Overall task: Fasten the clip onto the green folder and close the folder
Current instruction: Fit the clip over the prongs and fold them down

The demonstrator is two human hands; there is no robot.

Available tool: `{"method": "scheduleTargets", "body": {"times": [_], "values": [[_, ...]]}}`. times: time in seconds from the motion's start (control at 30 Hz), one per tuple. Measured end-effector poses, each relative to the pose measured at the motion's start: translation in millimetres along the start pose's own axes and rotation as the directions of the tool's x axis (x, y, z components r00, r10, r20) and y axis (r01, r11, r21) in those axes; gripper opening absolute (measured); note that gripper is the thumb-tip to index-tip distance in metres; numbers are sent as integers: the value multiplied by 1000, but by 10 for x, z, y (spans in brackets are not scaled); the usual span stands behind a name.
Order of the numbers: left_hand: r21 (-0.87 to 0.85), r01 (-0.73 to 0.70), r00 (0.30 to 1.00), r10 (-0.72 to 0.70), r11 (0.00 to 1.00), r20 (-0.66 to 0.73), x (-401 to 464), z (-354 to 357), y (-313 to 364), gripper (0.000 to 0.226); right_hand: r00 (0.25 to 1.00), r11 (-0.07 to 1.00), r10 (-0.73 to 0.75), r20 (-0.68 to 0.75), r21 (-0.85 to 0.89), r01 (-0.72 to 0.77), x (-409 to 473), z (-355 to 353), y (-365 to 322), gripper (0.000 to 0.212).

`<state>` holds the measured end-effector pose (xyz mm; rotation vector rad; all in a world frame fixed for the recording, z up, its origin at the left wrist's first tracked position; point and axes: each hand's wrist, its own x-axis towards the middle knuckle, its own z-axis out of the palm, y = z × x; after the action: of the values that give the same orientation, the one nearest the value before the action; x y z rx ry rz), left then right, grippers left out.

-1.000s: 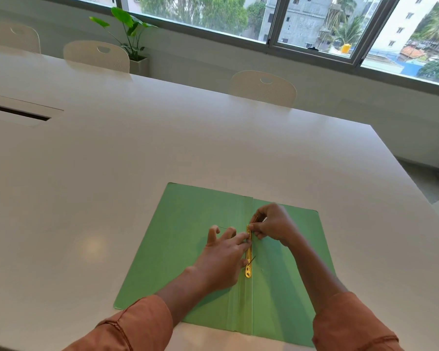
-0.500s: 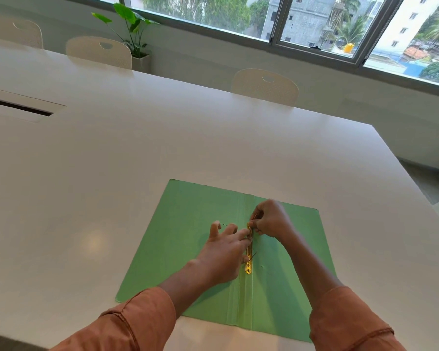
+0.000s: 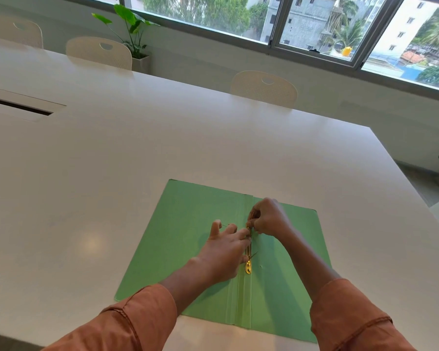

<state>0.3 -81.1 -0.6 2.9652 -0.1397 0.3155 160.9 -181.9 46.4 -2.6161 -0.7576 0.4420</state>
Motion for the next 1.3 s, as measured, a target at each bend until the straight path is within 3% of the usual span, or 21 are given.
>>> {"method": "scheduleTargets", "body": {"times": [0.33,0.6,0.8,0.93,1.07,1.3], "values": [[20,-23,999,24,1000,-29,14,16,3,42,999,999,39,35,-34,-38,21,-44,-43,20],[10,-28,999,28,1000,-31,14,13,-15,42,998,998,27,59,-59,-23,53,-30,-161,7],[10,-32,999,32,999,-31,-6,22,-17,44,989,985,122,78,113,-130,89,-67,-80,13],[23,-30,999,31,999,-31,-12,15,-14,44,956,907,272,112,303,-294,114,-72,-52,20],[36,-29,999,30,999,-22,-10,-1,-5,44,885,751,408,226,469,-466,142,-102,-28,27],[44,-33,999,34,998,-19,-16,-14,-12,43,781,639,507,365,449,-625,219,-70,79,22]]}}
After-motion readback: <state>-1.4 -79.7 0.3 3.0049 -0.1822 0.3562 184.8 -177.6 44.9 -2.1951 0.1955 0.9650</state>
